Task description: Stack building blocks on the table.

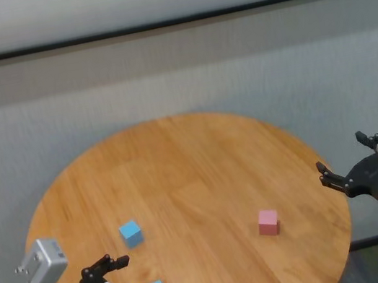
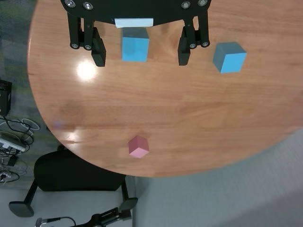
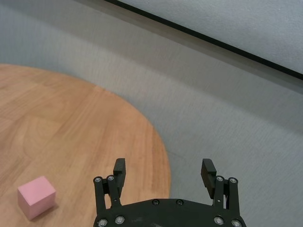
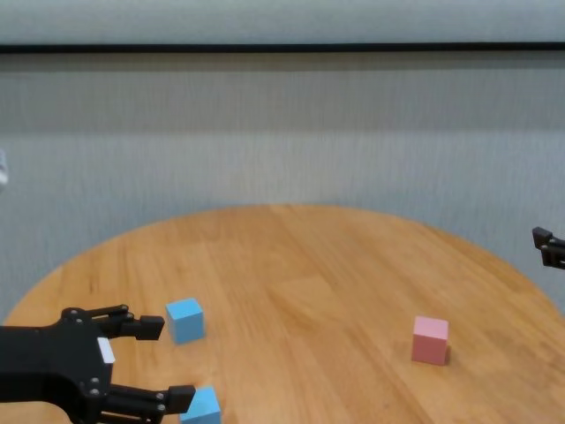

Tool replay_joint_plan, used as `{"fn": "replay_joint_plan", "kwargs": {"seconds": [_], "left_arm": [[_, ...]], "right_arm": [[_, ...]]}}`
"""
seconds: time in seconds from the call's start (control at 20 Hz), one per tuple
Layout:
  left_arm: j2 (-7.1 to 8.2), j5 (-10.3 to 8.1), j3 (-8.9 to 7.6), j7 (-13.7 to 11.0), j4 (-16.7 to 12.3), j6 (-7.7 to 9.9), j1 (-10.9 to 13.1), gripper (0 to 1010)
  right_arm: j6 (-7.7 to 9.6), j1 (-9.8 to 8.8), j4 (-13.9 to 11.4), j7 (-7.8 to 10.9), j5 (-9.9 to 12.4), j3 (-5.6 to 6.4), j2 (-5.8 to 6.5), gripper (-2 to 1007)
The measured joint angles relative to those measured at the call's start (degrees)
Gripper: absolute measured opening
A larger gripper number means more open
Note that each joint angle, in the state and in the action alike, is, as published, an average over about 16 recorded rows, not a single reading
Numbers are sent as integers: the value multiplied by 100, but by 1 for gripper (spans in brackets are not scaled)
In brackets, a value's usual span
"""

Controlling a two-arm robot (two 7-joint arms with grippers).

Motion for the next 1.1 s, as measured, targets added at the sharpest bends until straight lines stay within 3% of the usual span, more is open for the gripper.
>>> {"fn": "replay_joint_plan", "kwargs": {"seconds": [1.1], "left_arm": [[-417, 310, 273, -233, 643, 35, -342, 1002]], "right_arm": [[0, 0, 0, 0, 0, 0, 0, 1004]]}}
